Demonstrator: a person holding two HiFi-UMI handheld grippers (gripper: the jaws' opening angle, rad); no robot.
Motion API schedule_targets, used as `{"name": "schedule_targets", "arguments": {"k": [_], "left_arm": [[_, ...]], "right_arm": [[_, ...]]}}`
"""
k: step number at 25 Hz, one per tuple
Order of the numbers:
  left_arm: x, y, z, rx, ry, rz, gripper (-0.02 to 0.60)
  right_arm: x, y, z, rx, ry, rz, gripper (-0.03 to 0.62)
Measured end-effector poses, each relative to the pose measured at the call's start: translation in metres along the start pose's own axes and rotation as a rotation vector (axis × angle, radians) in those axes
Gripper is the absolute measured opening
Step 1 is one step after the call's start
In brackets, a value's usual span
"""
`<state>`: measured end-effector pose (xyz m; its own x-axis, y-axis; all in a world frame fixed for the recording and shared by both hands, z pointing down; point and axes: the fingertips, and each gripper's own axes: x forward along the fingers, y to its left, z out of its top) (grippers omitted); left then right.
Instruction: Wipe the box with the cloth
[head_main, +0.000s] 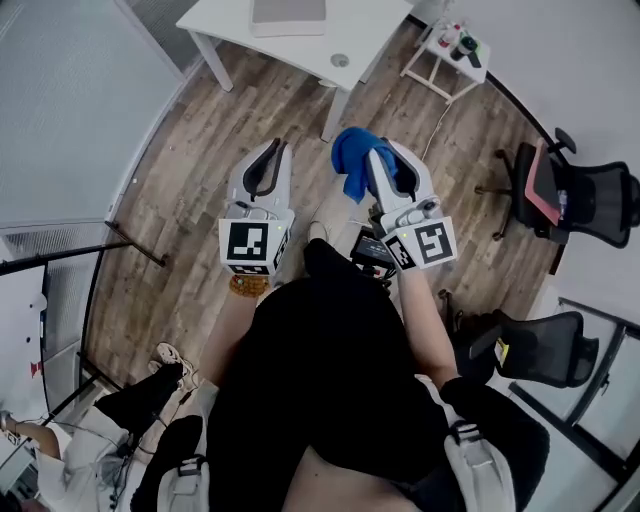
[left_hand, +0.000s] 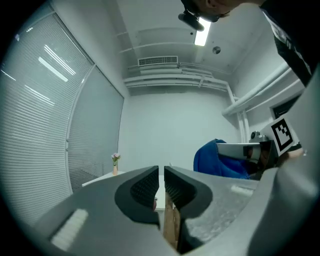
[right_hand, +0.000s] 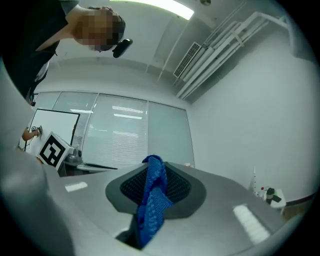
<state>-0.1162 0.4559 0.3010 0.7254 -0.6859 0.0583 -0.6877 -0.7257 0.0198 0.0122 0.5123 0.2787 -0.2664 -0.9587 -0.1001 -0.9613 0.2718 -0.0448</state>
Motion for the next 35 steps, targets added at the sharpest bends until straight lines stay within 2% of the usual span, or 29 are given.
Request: {"name": "schedule_targets", "arguments": {"k": [11, 15, 25, 31, 35], "left_arm": [[0.072, 0.015, -0.003, 0.017, 0.026, 0.073, 0.018], [0.087, 0.031, -0.012, 0.020, 0.049, 0.092, 0.018], [0.155, 0.117, -0.019, -0.032, 0.044, 0.098, 0.018], [0.202, 0.181, -0.009, -0.002, 0.027, 0.046, 0.018], [0.231, 0.228, -0.008, -0.011, 0.036, 0.023, 0.018]], "right_arm": [[0.062, -0.078, -0.015, 0.042, 0.041, 0.068, 0.086], [0.087, -0.091, -0.025, 0.063, 0.061, 0.078, 0.086], [0.184, -0.118, -0.035, 0.076, 0.086, 0.061, 0.086], [0.258, -0.136, -0.031, 0.067, 0.087, -0.001, 0.087], [0.303, -0.138, -0.032, 0.061, 0.083, -0.016, 0.087]]}}
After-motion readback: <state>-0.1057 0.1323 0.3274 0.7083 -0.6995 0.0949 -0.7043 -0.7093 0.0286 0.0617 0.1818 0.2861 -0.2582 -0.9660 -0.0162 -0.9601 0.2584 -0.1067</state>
